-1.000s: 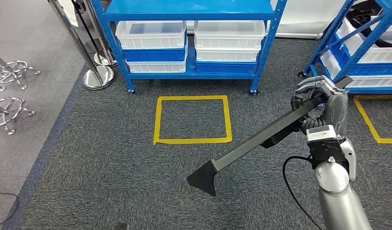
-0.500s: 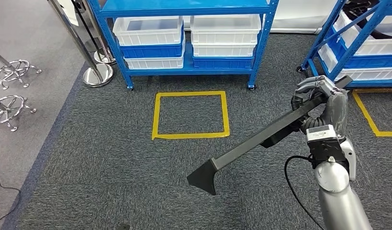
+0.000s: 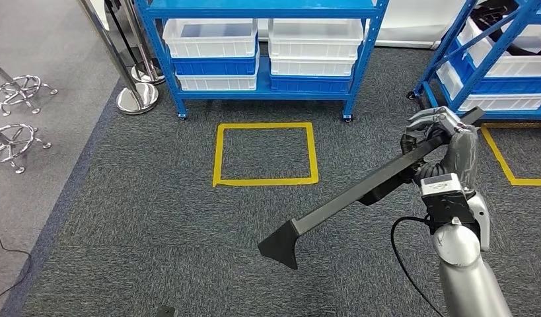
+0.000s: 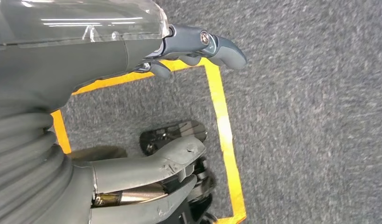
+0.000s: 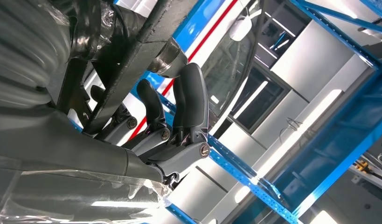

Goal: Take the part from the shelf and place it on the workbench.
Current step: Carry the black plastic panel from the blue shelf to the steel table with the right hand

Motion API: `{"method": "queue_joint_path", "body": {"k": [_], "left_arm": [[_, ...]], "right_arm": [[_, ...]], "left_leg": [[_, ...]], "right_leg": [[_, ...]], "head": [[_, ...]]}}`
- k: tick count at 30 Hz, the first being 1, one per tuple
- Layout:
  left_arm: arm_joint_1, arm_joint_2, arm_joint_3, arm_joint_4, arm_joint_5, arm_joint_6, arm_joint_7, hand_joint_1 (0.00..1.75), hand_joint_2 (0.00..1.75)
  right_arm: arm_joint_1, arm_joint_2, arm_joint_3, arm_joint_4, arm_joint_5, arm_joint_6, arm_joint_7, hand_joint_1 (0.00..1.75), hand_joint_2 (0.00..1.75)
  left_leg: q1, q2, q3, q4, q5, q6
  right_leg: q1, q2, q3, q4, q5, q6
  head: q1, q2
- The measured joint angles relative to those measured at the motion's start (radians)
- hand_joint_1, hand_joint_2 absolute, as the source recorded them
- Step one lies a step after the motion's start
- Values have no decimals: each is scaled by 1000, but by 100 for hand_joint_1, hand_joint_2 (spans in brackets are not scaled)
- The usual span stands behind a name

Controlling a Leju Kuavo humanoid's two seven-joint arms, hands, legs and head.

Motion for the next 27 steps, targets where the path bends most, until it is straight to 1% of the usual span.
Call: {"method": "queue_joint_path", "body": {"k": [1, 2, 3, 4, 5, 7, 8, 9, 10, 11, 12, 13, 14, 15, 16, 17, 18, 19, 20, 21, 22, 23, 24, 25, 26, 27], "left_arm": [[0, 0, 0, 0, 0, 0, 0, 0, 175], [0, 0, 0, 0, 0, 0, 0, 0, 175], [0, 0, 0, 0, -1, 0, 0, 0, 175], [0, 0, 0, 0, -1, 0, 0, 0, 175], [0, 0, 0, 0, -1, 0, 0, 0, 175], [1, 0, 0, 0, -1, 0, 1, 0, 175], [1, 0, 0, 0, -2, 0, 1, 0, 175], [2, 0, 0, 0, -2, 0, 1, 0, 175], [2, 0, 0, 0, -2, 0, 1, 0, 175], [2, 0, 0, 0, -2, 0, 2, 0, 175], [2, 0, 0, 0, -3, 0, 2, 0, 175], [2, 0, 0, 0, -3, 0, 2, 0, 175], [2, 0, 0, 0, -3, 0, 2, 0, 175], [2, 0, 0, 0, -3, 0, 2, 0, 175], [1, 0, 0, 0, -3, 0, 2, 0, 175], [1, 0, 0, 0, -3, 0, 2, 0, 175], [0, 0, 0, 0, -3, 0, 2, 0, 175], [-2, 0, 0, 0, -3, 0, 2, 0, 175], [-3, 0, 0, 0, -3, 0, 2, 0, 175], [-4, 0, 0, 0, -3, 0, 2, 0, 175], [-3, 0, 0, 0, -3, 0, 2, 0, 175], [-2, 0, 0, 0, -3, 0, 2, 0, 175], [-1, 0, 0, 0, -2, 0, 3, 0, 175], [0, 1, 0, 0, -2, 0, 3, 0, 175], [0, 1, 0, 0, 0, 1, 3, 0, 175], [0, 1, 0, 0, 1, 1, 3, 0, 175]], "right_arm": [[-1, 0, 0, 0, 0, 0, 0, 175, 175], [-1, 0, 0, 0, 0, 0, 0, 175, 175], [-1, 0, 0, 0, 0, -1, 0, 175, 175], [-1, 0, 0, 0, 0, -1, 0, 175, 175], [-1, 0, 0, -1, 0, -2, -1, 175, 175], [-2, 0, 0, -1, 0, -2, -1, 175, 175], [-3, 0, 0, -1, 0, -2, -1, 175, 175], [-5, 0, 0, -1, 1, -2, -1, 175, 175], [-6, 0, 0, -1, 1, -2, -1, 175, 175], [-7, 0, 0, -1, 1, -2, -1, 175, 175], [-7, 0, 0, -1, 1, -3, -1, 175, 175], [-7, 0, 0, -1, 1, -3, -1, 175, 175], [-7, 0, 0, -1, 1, -3, -1, 175, 175], [-7, 0, 0, -1, 1, -3, -1, 175, 175], [-7, 0, 0, -1, 1, -3, -1, 175, 175], [-7, 0, 0, -1, 1, -3, -1, 175, 175], [-7, 0, 0, -2, 1, -3, -1, 175, 175], [-8, 0, 0, -2, 1, -3, -1, 175, 175], [-8, 0, 0, -3, 1, -3, -2, 175, 175], [-8, 0, 0, -3, 1, -3, -2, 175, 175], [-8, 0, 0, -3, 1, -3, -2, 175, 175], [-8, 0, 0, -2, 1, -3, -2, 175, 175], [-7, -1, 0, -1, 1, -3, -2, 175, 175], [-6, -1, 0, 0, 1, -2, -2, 175, 175], [-6, -1, 0, 1, 1, -2, -1, 175, 175], [-5, -2, 0, 2, 1, -2, -1, 175, 175]], "left_leg": [[1, 0, -13, 14, 0, -2], [0, 0, -26, 27, 1, -4], [-1, -1, -35, 38, 2, -8], [-2, -2, -42, 47, 4, -12], [-2, -2, -46, 50, 9, -17], [0, -5, -52, 54, 16, -28], [1, -7, -59, 63, 5, -34], [3, -9, -69, 86, -22, -40], [7, -10, -83, 126, -62, -47], [12, -10, -99, 181, -111, -53], [17, -9, -112, 241, -150, -57], [22, -9, -116, 287, -169, -61], [25, -9, -109, 310, -169, -63], [27, -9, -85, 299, -150, -63], [28, -9, -44, 255, -125, -61], [28, -9, 9, 189, -109, -57], [25, -10, 63, 114, -106, -52], [22, -11, 104, 53, -110, -47], [16, -12, 126, 13, -116, -43], [10, -12, 131, -8, -115, -37], [8, -11, 127, -17, -103, -30], [7, -9, 124, -28, -88, -23], [7, -6, 119, -38, -72, -15], [9, -3, 111, -45, -59, -6], [7, -1, 101, -46, -49, 0], [5, 0, 88, -45, -40, 6]], "right_leg": [[-1, -1, 40, -64, 18, 1], [2, -2, 74, -118, 31, -1], [3, -2, 96, -156, 37, -5], [5, -1, 106, -178, 37, -9], [8, 1, 103, -177, 42, -15], [7, 0, 95, -181, 53, -28], [6, -1, 89, -183, 62, -35], [5, -3, 81, -186, 72, -42], [4, -4, 70, -188, 82, -47], [5, -4, 58, -189, 93, -50], [7, -4, 45, -189, 102, -51], [8, -4, 32, -188, 112, -51], [9, -5, 19, -188, 123, -50], [9, -5, 6, -188, 133, -49], [10, -5, -6, -188, 143, -47], [10, -5, -16, -188, 152, -44], [10, -4, -22, -188, 161, -40], [8, -4, -26, -191, 171, -34], [5, -5, -27, -195, 180, -28], [2, -5, -28, -201, 191, -20], [-1, -5, -29, -207, 200, -12], [-3, -5, -33, -206, 196, -8], [-3, -4, -42, -191, 173, -5], [-1, -2, -55, -158, 135, -5], [0, -1, -70, -106, 86, -6], [1, 0, -86, -43, 45, -6]], "head": [[0, 0], [0, 0], [0, 0], [0, 0], [0, 0], [0, 0], [-1, 0], [-1, 0], [-2, 0], [-3, 0], [-3, 0], [-3, 0], [-3, 0], [-3, 0], [-3, 0], [-3, 0], [-3, 0], [-3, 0], [-3, 0], [-3, 0], [-3, 0], [-3, 0], [-2, 0], [-2, 0], [-2, 0], [-1, 0]]}}
